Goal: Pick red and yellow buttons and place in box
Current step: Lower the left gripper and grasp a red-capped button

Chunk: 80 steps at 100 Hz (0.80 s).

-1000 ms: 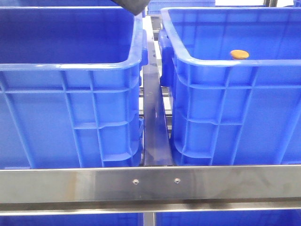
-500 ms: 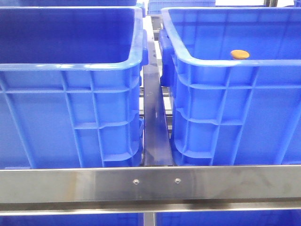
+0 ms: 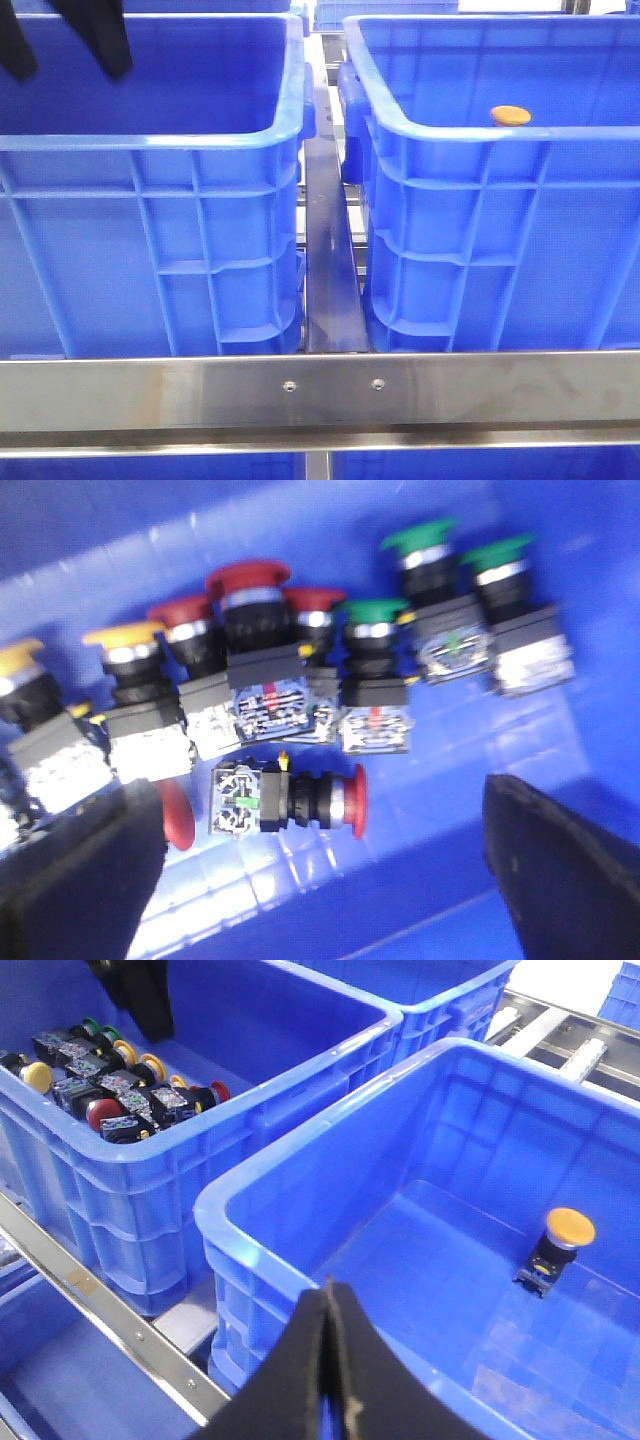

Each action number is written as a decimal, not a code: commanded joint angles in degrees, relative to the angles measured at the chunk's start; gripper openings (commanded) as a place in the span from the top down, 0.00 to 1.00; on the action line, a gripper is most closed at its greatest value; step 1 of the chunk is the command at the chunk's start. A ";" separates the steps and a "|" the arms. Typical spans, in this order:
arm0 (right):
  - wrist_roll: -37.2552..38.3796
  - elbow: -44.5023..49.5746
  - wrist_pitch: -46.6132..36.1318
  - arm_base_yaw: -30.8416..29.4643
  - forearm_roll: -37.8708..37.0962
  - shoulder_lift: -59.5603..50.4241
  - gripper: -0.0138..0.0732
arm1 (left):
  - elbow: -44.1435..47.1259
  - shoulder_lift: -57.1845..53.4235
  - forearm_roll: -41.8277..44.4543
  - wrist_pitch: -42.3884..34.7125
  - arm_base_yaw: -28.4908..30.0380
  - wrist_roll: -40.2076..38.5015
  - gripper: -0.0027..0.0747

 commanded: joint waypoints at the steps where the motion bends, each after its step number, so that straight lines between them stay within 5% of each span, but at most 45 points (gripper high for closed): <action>1: -0.54 -1.44 -1.65 -0.51 2.09 0.38 0.91 | -1.84 0.18 0.44 -3.75 0.06 -0.88 0.18; 80: -0.54 -1.44 -1.54 -0.51 2.09 0.38 0.91 | -1.84 11.21 2.88 -12.24 0.06 -0.97 0.23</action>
